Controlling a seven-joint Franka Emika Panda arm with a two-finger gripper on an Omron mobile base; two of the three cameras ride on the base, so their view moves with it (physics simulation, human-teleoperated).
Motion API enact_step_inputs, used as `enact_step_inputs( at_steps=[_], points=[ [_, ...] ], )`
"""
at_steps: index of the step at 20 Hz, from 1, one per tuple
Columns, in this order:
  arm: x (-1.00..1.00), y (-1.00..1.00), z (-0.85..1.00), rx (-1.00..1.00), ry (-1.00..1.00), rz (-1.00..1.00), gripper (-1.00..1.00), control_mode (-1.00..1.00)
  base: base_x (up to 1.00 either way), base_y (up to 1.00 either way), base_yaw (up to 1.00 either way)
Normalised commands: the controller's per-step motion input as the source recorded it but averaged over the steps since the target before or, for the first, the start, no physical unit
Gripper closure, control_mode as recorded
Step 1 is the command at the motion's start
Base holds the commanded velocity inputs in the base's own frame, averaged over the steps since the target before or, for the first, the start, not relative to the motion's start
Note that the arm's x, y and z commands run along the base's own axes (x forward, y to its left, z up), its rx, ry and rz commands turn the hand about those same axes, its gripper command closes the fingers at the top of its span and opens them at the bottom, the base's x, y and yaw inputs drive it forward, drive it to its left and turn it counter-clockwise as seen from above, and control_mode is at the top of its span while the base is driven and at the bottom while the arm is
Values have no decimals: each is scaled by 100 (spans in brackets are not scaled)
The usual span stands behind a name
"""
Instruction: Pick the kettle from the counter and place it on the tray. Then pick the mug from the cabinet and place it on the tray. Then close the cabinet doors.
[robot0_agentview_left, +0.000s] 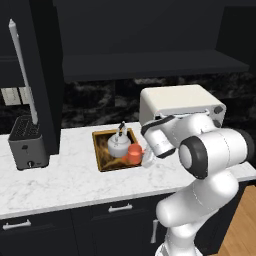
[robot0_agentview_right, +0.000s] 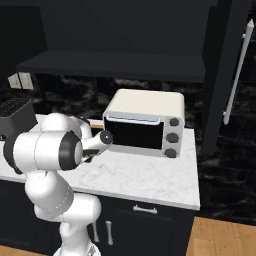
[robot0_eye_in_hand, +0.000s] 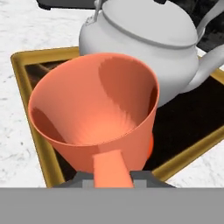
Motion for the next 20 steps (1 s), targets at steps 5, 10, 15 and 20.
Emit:
enact_step_inputs(
  at_steps=[5, 10, 15, 20],
  points=[
    [23, 5, -38, 0, 13, 3, 100, -100, 0, 0, 0],
    [15, 1, -41, 3, 13, 3, -100, -100, 0, 0, 0],
    [0, -1, -19, 5, 17, 4, -100, -100, 0, 0, 0],
    [0, -18, 1, 4, 22, 2, -100, -100, 0, 0, 0]
  ],
)
